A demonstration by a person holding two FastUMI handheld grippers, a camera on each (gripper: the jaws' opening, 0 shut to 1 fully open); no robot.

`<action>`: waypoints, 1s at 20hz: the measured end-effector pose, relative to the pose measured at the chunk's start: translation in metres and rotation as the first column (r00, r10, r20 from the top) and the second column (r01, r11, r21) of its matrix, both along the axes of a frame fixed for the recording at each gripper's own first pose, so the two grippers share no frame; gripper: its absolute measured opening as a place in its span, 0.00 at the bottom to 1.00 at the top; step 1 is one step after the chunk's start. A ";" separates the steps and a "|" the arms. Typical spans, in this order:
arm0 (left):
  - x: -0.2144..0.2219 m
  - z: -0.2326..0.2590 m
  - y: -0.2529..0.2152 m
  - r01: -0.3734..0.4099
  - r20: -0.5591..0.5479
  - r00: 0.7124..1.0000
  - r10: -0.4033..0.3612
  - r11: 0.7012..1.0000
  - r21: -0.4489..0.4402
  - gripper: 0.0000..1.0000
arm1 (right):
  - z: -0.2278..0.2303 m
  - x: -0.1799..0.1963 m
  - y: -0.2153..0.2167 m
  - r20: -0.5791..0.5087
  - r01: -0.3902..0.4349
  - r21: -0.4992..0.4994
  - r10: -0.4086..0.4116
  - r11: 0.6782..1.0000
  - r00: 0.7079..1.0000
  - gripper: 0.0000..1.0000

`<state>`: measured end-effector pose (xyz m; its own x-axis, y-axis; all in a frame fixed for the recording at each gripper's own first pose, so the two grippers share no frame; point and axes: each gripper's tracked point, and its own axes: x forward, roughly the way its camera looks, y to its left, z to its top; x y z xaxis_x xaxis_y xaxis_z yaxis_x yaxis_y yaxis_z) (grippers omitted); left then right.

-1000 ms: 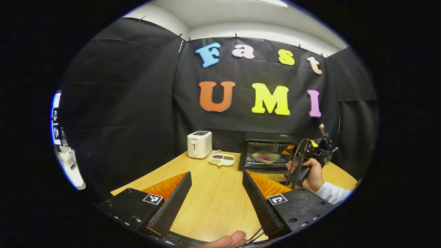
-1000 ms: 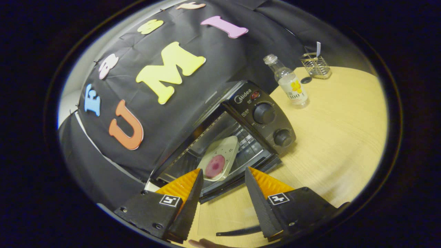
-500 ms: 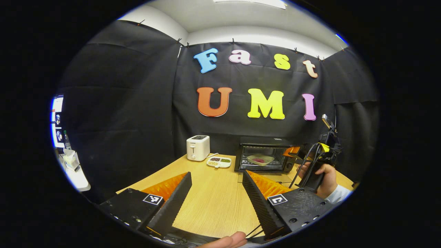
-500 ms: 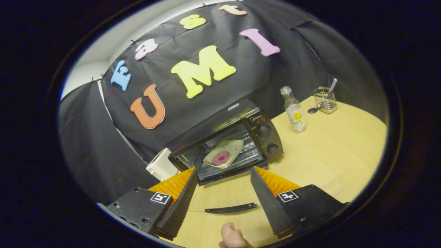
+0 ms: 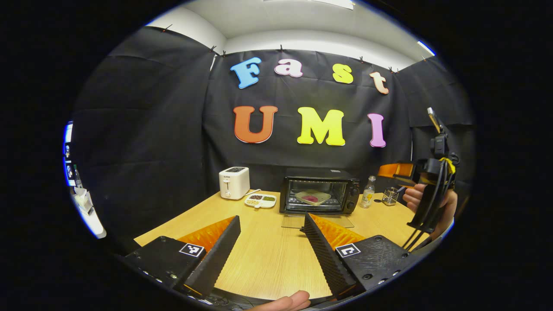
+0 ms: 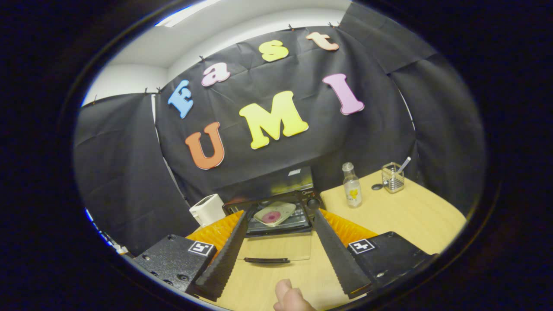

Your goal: Open the electric oven with the left hand, put the food in, and close the electric oven.

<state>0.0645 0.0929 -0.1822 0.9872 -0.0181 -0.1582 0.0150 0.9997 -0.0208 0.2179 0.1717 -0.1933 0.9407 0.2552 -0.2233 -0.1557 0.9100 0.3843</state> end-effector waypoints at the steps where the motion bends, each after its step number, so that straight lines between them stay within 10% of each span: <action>1: 0.006 -0.005 -0.008 0.015 -0.014 1.000 -0.015 1.000 0.000 0.94 | 0.006 -0.004 -0.010 0.016 0.005 -0.027 -0.004 1.000 1.000 0.98; 20: 0.142 -0.175 -0.134 0.217 -0.345 0.910 -0.229 0.973 -0.074 0.95 | 0.053 -0.025 -0.143 0.214 0.218 -0.241 -0.167 0.946 0.962 1.00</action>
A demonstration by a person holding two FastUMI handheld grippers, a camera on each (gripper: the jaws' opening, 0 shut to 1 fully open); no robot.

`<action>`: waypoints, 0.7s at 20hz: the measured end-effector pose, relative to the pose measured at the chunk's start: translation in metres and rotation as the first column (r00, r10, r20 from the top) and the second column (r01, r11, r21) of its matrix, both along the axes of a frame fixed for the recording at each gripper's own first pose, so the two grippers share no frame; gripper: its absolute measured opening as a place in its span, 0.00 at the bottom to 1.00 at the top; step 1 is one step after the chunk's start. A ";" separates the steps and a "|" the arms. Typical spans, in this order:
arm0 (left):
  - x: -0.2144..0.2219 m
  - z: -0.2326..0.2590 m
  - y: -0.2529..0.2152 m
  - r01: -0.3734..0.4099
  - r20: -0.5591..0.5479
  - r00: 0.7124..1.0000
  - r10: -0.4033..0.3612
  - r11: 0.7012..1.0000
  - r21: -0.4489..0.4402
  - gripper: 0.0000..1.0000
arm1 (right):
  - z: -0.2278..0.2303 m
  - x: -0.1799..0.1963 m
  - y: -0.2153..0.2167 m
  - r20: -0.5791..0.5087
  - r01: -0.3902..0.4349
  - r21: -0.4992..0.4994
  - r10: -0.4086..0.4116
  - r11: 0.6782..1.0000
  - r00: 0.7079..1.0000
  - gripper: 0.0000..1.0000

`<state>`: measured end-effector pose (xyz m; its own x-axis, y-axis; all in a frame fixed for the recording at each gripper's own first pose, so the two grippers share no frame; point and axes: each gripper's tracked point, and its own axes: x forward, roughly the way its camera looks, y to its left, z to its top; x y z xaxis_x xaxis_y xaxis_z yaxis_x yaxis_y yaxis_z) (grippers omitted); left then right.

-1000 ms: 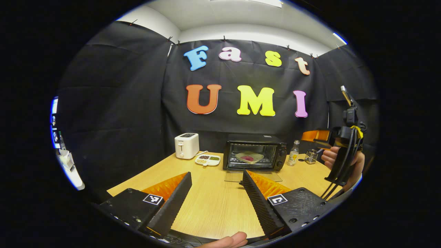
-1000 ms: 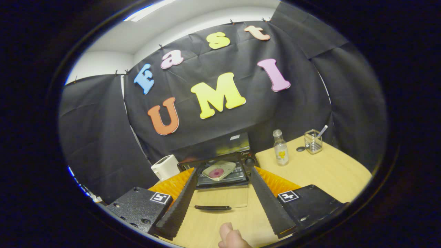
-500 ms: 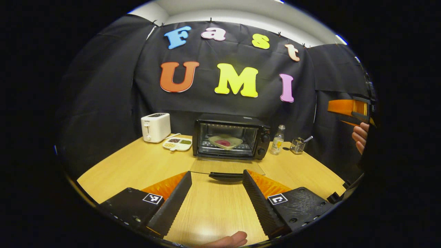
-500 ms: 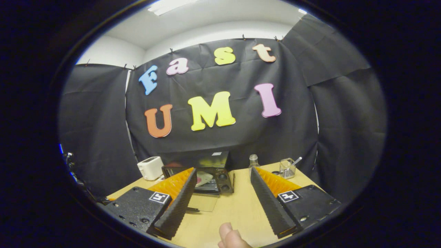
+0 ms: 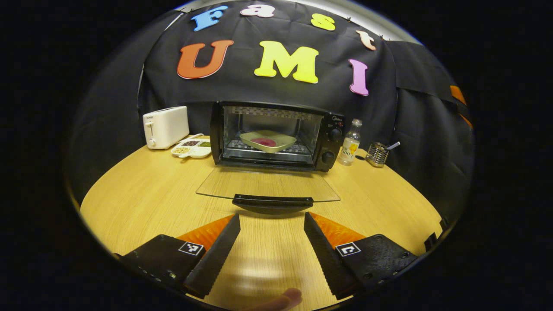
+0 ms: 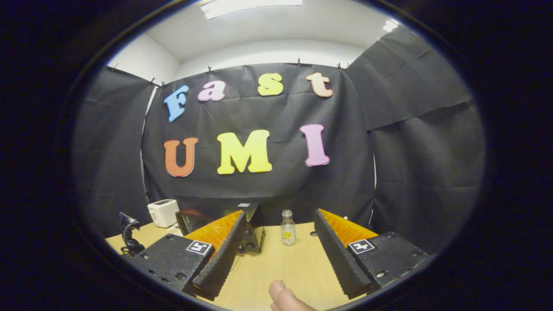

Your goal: Open the electric oven with the left hand, put the food in, and close the electric oven.

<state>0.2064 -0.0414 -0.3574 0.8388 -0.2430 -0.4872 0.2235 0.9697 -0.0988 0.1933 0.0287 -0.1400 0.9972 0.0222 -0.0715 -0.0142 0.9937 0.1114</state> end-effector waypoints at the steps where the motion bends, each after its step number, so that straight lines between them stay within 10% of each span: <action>1: 0.006 -0.007 -0.002 0.001 -0.014 1.000 -0.001 1.000 0.005 0.95 | -0.001 0.001 -0.002 -0.001 -0.001 -0.002 0.001 1.000 1.000 1.00; 14: 0.042 -0.041 -0.009 -0.004 -0.084 0.996 0.015 0.991 0.132 0.95 | -0.024 0.021 -0.037 -0.010 0.027 -0.001 -0.027 1.000 1.000 1.00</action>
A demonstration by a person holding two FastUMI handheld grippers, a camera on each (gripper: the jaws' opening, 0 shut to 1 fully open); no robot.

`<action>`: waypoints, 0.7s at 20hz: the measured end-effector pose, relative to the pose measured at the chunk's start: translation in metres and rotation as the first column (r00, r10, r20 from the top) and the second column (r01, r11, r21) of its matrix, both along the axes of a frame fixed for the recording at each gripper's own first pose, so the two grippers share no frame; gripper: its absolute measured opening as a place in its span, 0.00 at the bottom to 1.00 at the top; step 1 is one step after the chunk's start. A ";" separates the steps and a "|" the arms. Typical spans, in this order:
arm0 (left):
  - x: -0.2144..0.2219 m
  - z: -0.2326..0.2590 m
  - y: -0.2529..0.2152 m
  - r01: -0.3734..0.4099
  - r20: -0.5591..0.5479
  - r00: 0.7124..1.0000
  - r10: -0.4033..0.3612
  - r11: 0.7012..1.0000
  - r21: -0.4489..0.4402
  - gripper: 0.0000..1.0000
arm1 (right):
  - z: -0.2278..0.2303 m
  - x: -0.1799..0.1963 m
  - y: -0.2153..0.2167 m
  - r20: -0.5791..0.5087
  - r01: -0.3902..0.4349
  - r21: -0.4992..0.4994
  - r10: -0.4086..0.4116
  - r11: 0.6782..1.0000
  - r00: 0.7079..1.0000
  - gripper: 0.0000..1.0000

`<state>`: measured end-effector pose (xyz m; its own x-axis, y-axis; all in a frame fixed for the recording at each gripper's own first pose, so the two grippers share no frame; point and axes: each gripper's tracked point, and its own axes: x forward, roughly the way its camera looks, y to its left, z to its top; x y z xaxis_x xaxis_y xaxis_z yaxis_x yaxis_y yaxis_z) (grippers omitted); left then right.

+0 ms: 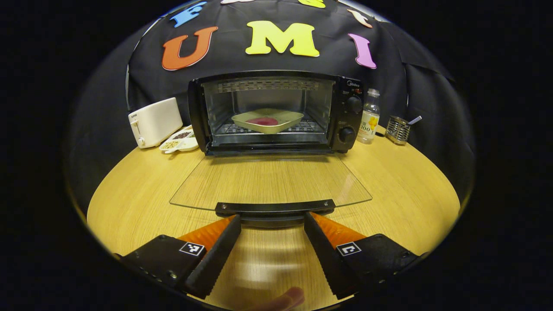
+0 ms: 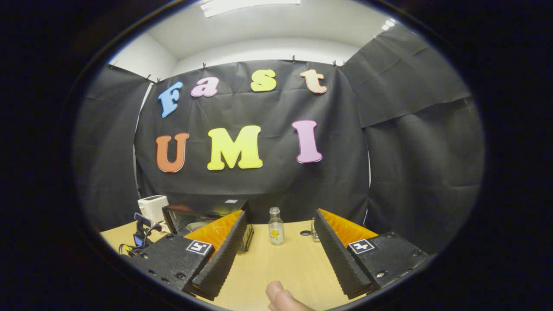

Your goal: Open the electric oven with the left hand, put the food in, and close the electric oven.

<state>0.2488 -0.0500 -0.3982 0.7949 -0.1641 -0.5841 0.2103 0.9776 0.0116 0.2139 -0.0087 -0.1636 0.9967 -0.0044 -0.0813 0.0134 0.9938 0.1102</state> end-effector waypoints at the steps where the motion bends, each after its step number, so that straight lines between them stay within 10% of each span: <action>1: -0.001 0.000 0.000 -0.001 -0.002 1.000 0.001 1.000 -0.003 0.95 | 0.001 0.001 -0.002 0.003 0.003 0.001 -0.003 1.000 1.000 1.00; 14: 0.009 0.038 -0.005 -0.009 0.055 0.998 0.010 1.000 -0.014 0.95 | 0.008 -0.015 -0.012 0.032 0.034 -0.028 -0.033 0.999 0.999 1.00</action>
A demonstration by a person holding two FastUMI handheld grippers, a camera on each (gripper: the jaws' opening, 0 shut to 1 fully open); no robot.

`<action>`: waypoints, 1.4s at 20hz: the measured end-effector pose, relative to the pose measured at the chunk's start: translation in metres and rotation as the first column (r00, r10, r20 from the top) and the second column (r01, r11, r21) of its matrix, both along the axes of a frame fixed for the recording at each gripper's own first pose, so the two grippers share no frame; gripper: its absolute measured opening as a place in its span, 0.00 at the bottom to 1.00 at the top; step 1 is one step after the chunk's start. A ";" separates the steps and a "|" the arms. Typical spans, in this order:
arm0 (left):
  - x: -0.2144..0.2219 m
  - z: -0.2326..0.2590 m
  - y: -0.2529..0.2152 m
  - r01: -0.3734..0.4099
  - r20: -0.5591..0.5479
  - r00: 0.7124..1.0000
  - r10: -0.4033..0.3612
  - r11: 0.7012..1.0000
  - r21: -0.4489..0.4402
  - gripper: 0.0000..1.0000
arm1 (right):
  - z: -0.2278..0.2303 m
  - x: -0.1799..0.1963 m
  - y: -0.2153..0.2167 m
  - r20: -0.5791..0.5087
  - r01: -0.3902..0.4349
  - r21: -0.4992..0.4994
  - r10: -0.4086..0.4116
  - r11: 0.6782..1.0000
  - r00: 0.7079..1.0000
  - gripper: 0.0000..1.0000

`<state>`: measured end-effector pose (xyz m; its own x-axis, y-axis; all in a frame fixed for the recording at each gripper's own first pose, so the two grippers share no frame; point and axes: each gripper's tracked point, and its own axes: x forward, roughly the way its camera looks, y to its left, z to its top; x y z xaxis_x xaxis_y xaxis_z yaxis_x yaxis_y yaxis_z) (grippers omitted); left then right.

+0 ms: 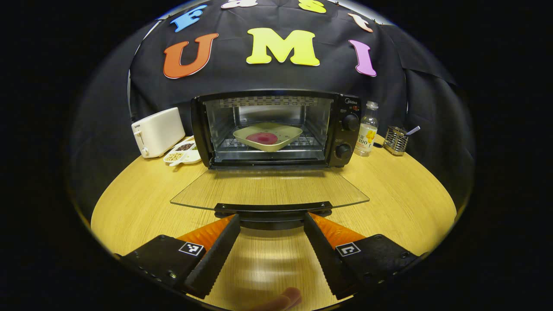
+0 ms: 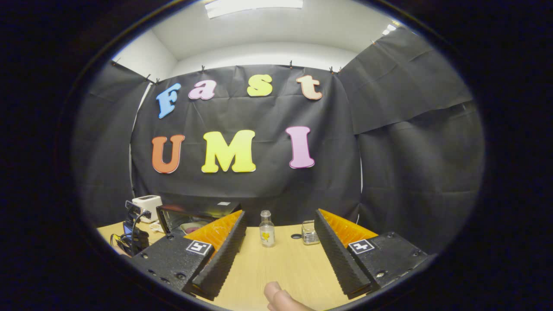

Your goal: Open the electric oven with the left hand, put the food in, and close the electric oven.

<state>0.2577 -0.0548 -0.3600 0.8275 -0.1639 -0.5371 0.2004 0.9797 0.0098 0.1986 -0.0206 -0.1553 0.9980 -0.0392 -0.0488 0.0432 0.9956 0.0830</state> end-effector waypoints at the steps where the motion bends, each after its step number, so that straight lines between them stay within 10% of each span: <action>1: 0.001 0.005 -0.001 -0.001 0.007 1.000 0.001 1.000 0.000 0.95 | 0.001 0.000 -0.001 -0.001 0.001 -0.002 -0.001 1.000 1.000 1.00; 28: 0.105 0.097 0.004 -0.024 0.123 0.992 0.027 0.999 -0.027 0.97 | -0.011 -0.024 -0.027 -0.059 0.016 0.030 -0.014 0.999 0.998 1.00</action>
